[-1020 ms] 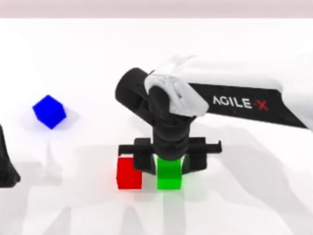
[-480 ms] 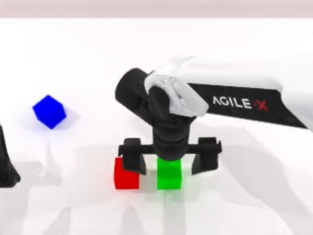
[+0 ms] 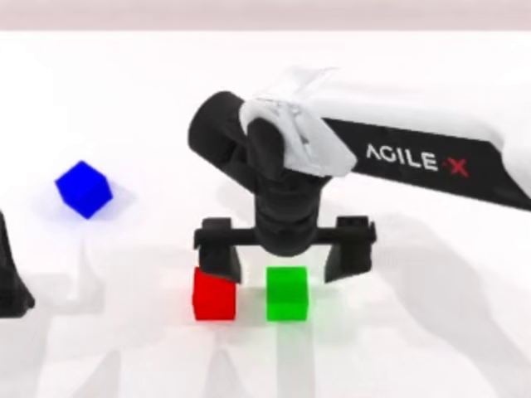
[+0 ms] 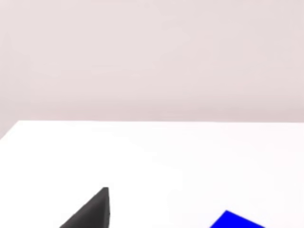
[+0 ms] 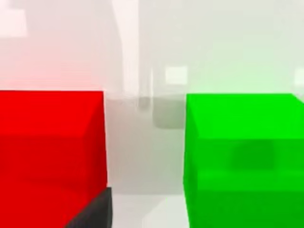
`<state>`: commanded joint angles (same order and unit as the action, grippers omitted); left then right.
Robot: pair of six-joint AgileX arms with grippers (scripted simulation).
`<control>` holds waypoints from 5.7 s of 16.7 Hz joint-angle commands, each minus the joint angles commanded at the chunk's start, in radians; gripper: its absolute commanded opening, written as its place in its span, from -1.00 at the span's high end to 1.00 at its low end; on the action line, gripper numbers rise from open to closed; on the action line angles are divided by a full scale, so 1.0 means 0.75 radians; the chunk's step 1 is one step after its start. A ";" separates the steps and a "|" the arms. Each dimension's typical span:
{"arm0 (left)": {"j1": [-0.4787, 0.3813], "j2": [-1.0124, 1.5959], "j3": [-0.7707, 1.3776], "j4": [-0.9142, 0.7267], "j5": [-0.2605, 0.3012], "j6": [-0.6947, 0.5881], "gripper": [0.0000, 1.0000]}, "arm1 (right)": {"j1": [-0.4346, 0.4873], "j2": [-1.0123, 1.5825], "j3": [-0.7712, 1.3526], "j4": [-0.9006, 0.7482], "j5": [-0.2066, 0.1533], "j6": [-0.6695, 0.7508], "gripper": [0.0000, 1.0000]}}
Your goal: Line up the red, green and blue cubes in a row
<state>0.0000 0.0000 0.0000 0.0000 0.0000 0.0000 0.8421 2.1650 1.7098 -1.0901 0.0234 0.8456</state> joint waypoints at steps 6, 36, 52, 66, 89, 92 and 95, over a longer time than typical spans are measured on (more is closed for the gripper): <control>0.000 0.000 0.000 0.000 0.000 0.000 -1.00 | 0.006 -0.045 0.136 -0.199 0.004 0.002 -1.00; -0.128 2.679 2.222 -1.505 -0.002 0.698 -1.00 | -1.016 -2.630 -2.069 1.298 -0.001 -1.037 -1.00; -0.134 2.961 2.276 -1.398 0.004 0.759 -1.00 | -1.109 -2.887 -2.280 1.453 -0.031 -1.127 -1.00; -0.135 3.008 2.173 -1.259 0.005 0.760 0.06 | -1.109 -2.887 -2.280 1.453 -0.031 -1.127 -1.00; -0.111 2.915 2.371 -1.554 0.009 0.756 1.00 | -1.109 -2.887 -2.280 1.453 -0.031 -1.127 -1.00; -0.109 2.899 2.395 -1.584 0.008 0.755 1.00 | -1.109 -2.887 -2.280 1.453 -0.031 -1.127 -1.00; -0.118 2.904 2.393 -1.580 0.007 0.756 1.00 | -1.109 -2.887 -2.280 1.453 -0.031 -1.127 -1.00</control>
<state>-0.0882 2.1784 1.7946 -1.1851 0.0056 0.5670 0.0100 0.0000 0.0000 0.0000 0.0000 0.0000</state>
